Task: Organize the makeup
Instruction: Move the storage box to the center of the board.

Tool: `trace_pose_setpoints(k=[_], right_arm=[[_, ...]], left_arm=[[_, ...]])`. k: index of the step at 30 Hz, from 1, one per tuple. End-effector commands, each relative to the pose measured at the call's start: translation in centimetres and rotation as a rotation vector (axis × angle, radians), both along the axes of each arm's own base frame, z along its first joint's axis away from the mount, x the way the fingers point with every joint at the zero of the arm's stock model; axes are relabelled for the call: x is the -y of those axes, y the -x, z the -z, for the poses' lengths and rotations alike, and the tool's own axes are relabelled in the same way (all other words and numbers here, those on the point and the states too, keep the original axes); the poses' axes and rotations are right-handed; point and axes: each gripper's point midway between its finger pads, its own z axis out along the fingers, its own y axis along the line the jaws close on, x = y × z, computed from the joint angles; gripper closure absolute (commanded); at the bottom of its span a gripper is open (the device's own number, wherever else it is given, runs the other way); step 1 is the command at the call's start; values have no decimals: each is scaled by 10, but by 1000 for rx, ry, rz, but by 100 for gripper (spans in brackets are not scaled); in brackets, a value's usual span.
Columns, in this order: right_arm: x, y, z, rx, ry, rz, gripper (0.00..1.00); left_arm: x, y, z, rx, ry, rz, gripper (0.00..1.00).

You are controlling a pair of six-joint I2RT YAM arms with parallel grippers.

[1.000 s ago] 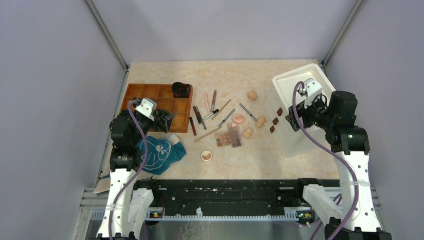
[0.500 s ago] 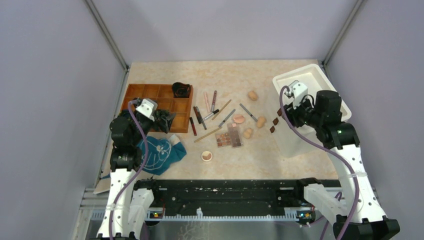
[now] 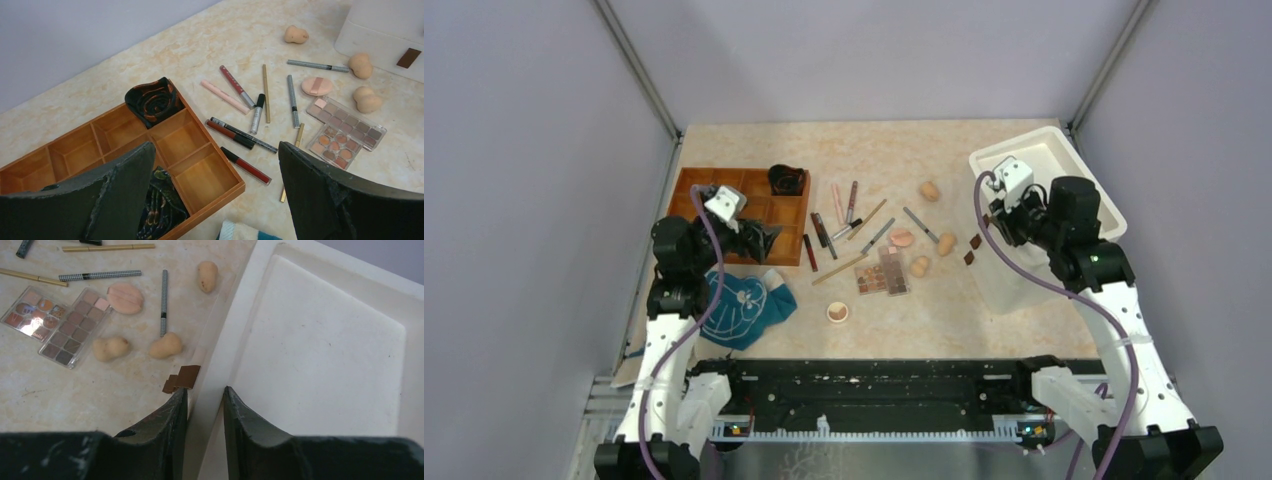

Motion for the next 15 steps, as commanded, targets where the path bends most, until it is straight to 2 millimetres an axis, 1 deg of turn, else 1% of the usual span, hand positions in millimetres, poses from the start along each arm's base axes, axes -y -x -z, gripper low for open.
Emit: trace_pose_setpoints(k=[1,5,7,8,9,12,15], right_arm=[[-7,-3,14,-56,25,-56,81],[-5,-9,11,-38,37,-48,92],[-1,-15,12,-26,43,-18,95],[2,-18,12,-16,49,3,97],[5,-23,12,-5,54,25,99],[11,-38,10,30,65,74,100],[7,-53,10,24,62,64,100]], left_arm=[[14,-8,-21,41,-26,107,1],[24,-21,-14,11,-43,161,1],[28,-29,-10,-9,-43,175,1],[38,-31,-7,-18,-43,204,1],[42,-34,-5,-25,-48,214,1],[56,-43,5,-47,-57,232,1],[70,-45,13,-52,-65,252,1]])
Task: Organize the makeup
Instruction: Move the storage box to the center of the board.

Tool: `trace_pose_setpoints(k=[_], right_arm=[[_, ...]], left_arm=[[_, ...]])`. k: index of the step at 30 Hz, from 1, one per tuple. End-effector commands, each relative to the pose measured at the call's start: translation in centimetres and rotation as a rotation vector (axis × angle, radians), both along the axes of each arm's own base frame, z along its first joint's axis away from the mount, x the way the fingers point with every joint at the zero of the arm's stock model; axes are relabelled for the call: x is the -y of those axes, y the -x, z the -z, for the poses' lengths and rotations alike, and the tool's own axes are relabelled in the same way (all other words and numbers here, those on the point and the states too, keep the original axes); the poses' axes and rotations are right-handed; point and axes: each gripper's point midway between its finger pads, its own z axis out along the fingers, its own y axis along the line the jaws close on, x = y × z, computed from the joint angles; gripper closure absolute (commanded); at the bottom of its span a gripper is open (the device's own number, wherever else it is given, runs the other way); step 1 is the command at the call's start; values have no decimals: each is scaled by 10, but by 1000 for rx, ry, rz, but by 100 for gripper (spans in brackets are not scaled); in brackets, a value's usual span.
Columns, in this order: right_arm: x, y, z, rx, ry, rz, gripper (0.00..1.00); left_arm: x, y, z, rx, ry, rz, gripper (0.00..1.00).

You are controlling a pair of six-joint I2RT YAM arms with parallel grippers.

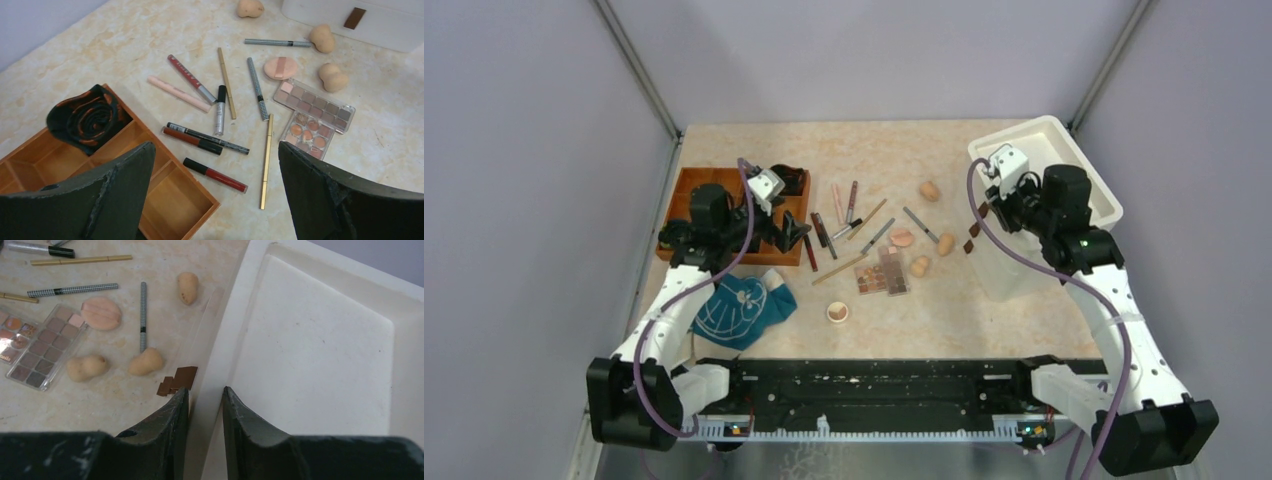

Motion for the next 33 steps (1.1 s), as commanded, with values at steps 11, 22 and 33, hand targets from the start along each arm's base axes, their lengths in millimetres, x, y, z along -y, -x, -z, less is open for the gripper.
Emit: trace_pose_setpoints(k=[11,22,33], right_arm=[[-29,-88,14,-20,-1,-98,100],[-81,-74,3,-50,-76,-413,100],[-82,-42,-5,-64,-89,-463,100]], left_arm=[[37,-10,-10,104,-8,71,1],[35,-8,-2,111,-20,65,1],[46,-11,2,98,-46,84,1]])
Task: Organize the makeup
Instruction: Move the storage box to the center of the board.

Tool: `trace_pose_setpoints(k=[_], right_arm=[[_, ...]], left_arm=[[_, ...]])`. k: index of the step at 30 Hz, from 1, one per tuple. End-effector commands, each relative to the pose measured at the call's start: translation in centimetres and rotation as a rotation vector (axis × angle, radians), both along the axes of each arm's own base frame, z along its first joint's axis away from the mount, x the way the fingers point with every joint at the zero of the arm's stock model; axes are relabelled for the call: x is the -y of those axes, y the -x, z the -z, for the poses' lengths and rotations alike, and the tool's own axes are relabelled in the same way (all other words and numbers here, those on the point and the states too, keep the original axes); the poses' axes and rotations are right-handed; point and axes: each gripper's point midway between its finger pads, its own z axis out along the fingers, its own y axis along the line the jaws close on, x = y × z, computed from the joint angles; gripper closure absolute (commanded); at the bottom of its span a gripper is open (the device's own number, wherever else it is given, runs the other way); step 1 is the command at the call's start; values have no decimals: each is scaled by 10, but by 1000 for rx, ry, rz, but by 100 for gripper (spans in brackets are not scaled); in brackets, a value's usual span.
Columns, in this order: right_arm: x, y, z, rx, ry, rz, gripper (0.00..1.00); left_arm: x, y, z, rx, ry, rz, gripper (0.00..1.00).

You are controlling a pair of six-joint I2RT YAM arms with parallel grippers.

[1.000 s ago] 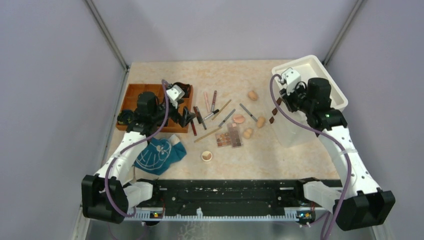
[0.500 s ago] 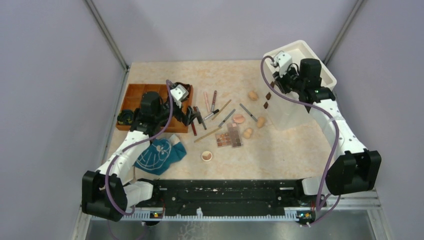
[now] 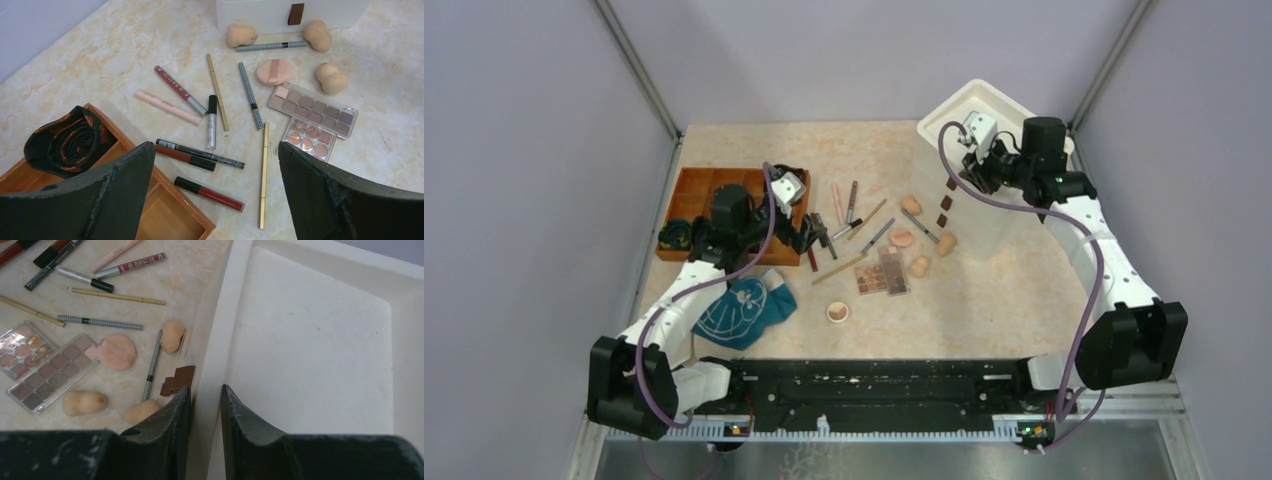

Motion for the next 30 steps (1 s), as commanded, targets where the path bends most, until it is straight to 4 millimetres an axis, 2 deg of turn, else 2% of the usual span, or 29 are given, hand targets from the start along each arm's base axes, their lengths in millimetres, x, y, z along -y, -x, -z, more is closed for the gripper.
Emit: trace_pose_setpoints(k=[1,4,7,10,17,22,23,25,28,30], right_arm=[[-26,42,2,-92,-61,-130,100],[-28,42,0,-100,-82,-77,100],[-35,44,8,-94,-65,-14,100],[-37,39,7,-67,-73,94,100],[-33,22,-2,-94,-160,261,100],[-25,15,-7,-54,-150,301,100],[-26,16,-7,-52,-150,294,97],[-28,19,-8,-50,-152,276,85],[-28,23,-9,-41,-150,256,51],[-26,25,-11,-28,-144,252,40]], left_arm=[[11,-6,-16,73,-7,30,1],[23,-7,-20,81,-11,47,1],[37,-9,-24,76,-8,66,1],[51,-15,-23,41,8,73,1],[93,-27,-36,12,51,137,1],[127,-31,-34,-12,78,226,1],[134,-30,-32,-10,84,249,1],[147,-29,-22,-8,89,284,1],[166,-28,0,-44,87,310,1],[177,-26,17,-81,92,320,1]])
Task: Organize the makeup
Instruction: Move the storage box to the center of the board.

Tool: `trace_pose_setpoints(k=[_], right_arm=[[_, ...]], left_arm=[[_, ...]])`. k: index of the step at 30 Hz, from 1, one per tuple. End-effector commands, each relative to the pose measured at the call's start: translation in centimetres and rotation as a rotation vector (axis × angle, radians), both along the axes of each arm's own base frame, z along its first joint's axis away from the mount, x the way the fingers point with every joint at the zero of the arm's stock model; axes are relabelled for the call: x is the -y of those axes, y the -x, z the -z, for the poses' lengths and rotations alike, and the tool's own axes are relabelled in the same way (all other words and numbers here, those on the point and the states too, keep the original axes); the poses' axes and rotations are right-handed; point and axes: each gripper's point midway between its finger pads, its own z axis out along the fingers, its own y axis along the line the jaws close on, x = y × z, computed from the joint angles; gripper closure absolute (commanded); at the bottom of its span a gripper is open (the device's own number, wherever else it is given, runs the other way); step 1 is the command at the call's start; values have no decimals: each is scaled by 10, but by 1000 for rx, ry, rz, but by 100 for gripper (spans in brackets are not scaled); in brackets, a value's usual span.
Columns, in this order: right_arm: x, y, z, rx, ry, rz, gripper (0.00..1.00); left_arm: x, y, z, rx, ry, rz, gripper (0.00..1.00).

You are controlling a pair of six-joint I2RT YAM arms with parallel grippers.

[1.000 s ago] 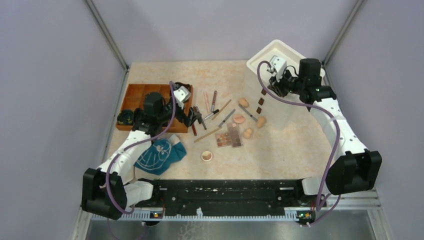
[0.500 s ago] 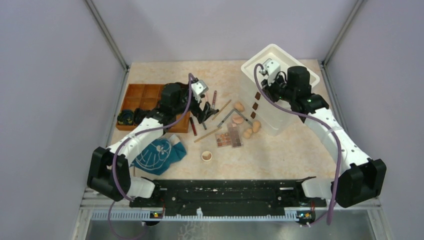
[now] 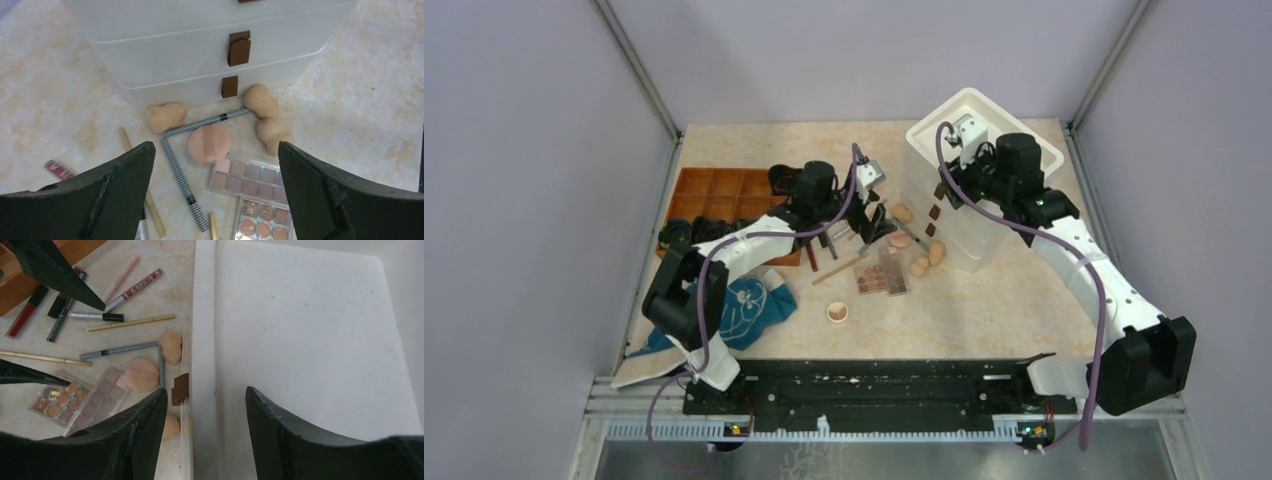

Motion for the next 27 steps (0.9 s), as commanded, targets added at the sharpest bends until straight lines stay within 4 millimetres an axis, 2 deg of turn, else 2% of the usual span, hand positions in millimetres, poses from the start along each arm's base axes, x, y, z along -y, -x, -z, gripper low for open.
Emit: trace_pose_setpoints(k=[1,4,11,16,27], right_arm=[[1,5,-10,45,1,-10,35],[3,12,-13,53,-3,-39,28],[18,28,-27,99,-55,-85,28],[30,37,-37,130,-98,-80,27],[47,41,-31,136,-119,-38,27]], left_arm=[[35,0,8,2,63,63,1],[51,2,32,-56,76,65,2],[83,-2,71,-225,128,90,8],[100,-8,84,-270,159,113,11],[127,-17,101,-379,186,112,19]])
